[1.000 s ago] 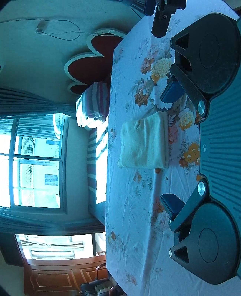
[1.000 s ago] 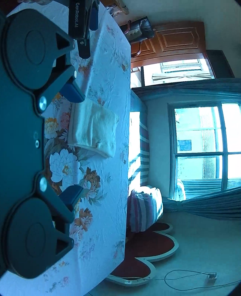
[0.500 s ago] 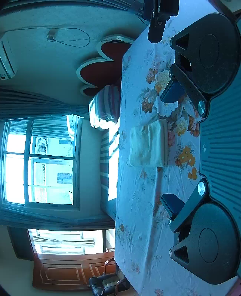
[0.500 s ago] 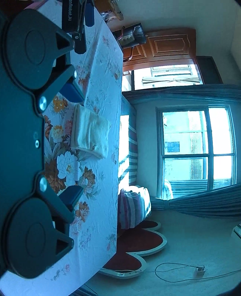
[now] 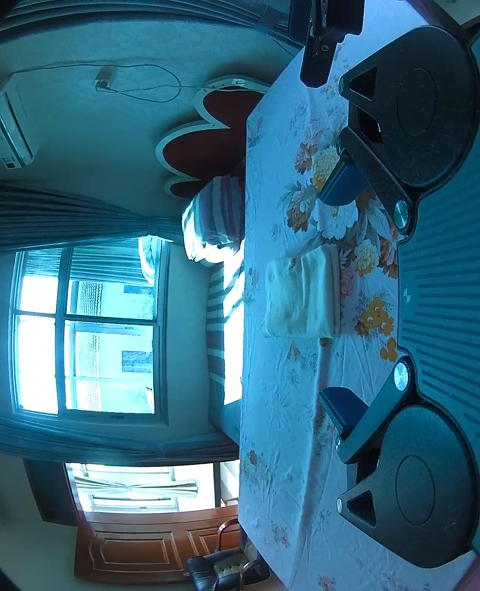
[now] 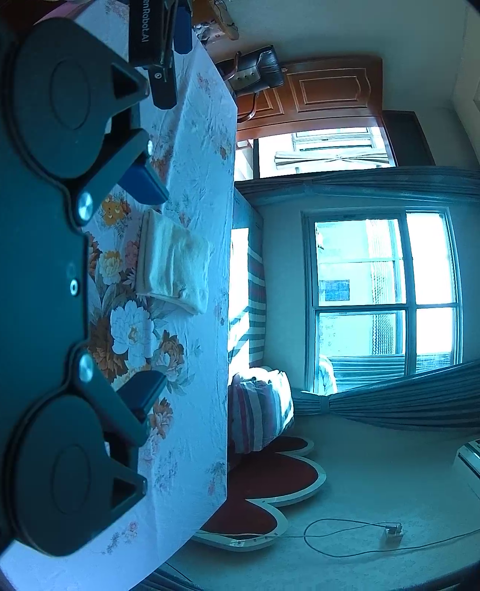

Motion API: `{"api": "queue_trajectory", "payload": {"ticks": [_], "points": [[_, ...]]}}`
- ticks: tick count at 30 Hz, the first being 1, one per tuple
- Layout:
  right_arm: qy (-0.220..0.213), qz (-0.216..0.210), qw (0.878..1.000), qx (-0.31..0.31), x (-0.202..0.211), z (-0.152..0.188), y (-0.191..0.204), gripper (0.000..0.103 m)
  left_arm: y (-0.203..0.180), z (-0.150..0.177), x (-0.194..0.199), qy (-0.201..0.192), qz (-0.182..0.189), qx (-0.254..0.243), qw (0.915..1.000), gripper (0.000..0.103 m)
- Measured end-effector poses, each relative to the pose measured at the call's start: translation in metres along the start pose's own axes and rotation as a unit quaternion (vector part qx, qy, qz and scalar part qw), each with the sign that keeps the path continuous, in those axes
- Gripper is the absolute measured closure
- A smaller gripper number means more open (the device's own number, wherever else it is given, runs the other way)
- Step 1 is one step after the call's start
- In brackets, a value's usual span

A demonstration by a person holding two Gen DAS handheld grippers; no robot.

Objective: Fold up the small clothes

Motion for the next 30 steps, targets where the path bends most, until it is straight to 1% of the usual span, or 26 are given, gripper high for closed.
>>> {"api": "queue_trajectory", "payload": {"ticks": [7, 30], "points": [[0.002, 0.006, 1.000, -0.002, 0.0022, 0.0015, -0.0015, 0.006, -0.0024, 0.0016, 0.0026, 0.000, 0.002, -0.002, 1.0000, 0.000], [-0.003, 0.004, 1.000, -0.002, 0.0052, -0.0027, -0.0014, 0.006, -0.0055, 0.0051, 0.0032, 0.000, 0.005, 0.001, 1.0000, 0.000]]}}
Point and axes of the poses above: each gripper's, at about its wrist camera, not at the fingertips, and x roughly against the way its jaws point, y to its left, z to its underside, the point moved 1 cm from there along -x, roughly the way its jaws point, and after that the axes turned 10 degrees about x, right-handed, at the moved point
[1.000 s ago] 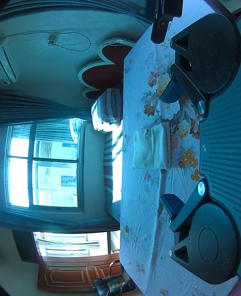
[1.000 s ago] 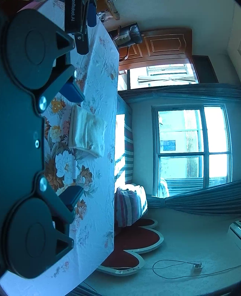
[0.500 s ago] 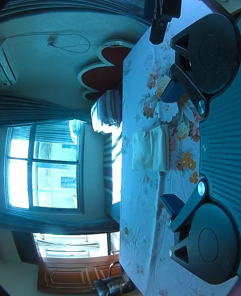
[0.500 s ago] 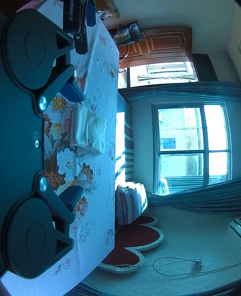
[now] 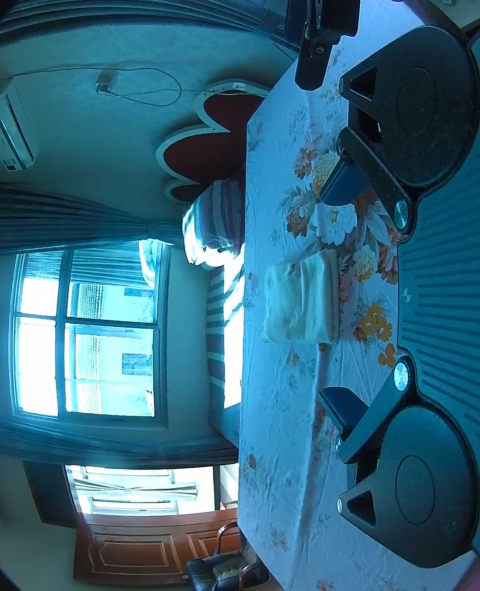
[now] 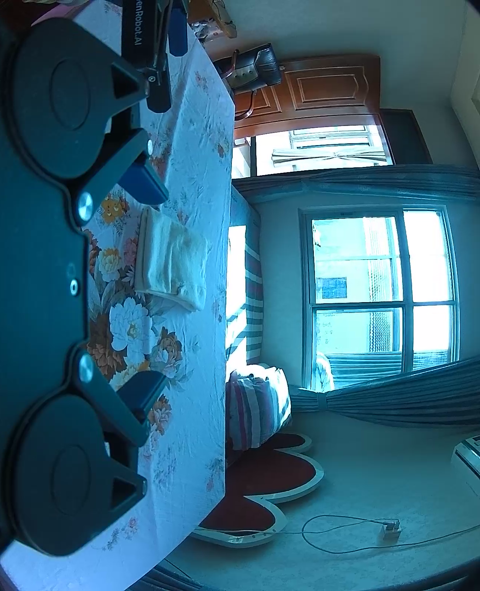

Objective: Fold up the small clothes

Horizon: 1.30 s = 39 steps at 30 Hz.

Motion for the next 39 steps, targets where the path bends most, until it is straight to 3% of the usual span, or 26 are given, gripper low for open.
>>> {"api": "queue_trajectory", "payload": {"ticks": [18, 39], "points": [[0.004, -0.001, 1.000, 0.003, -0.003, 0.000, 0.001, 0.006, -0.002, -0.001, -0.002, 0.001, 0.001, -0.009, 1.0000, 0.000], [0.005, 0.001, 1.000, 0.016, -0.012, 0.002, -0.006, 0.006, -0.009, -0.002, 0.001, 0.001, 0.027, -0.010, 0.9996, 0.000]]}}
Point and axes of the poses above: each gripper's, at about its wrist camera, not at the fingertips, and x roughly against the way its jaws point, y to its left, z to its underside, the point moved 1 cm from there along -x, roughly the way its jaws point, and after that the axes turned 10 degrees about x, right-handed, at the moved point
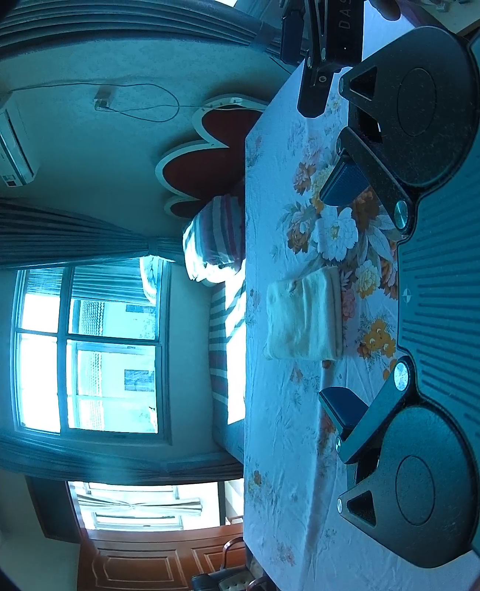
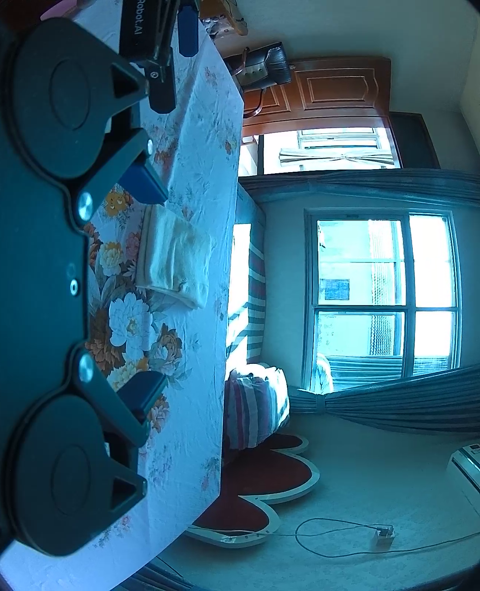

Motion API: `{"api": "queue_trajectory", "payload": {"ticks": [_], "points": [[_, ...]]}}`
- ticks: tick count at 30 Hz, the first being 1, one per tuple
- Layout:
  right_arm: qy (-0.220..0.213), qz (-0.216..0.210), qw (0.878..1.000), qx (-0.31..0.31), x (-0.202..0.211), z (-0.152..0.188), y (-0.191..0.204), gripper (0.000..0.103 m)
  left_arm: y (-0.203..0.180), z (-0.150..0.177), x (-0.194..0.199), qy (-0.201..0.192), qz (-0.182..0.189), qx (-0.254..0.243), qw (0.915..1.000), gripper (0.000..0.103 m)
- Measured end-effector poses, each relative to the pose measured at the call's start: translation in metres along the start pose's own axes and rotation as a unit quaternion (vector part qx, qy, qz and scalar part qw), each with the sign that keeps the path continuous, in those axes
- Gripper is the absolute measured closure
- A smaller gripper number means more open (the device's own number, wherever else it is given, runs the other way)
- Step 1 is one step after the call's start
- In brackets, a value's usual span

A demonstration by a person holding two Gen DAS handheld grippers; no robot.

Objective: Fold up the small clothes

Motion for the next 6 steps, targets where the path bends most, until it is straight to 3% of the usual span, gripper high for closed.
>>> {"api": "queue_trajectory", "payload": {"ticks": [6], "points": [[0.001, 0.000, 1.000, 0.000, -0.0007, 0.0006, -0.0023, 0.006, -0.0011, -0.0003, 0.0001, 0.000, 0.001, 0.001, 1.0000, 0.000]]}}
Point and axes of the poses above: each gripper's, at about its wrist camera, not at the fingertips, and x roughly against the way its jaws point, y to its left, z to its underside, the point moved 1 cm from there along -x, roughly the way its jaws point, and after that the axes turned 10 degrees about x, right-handed, at the moved point
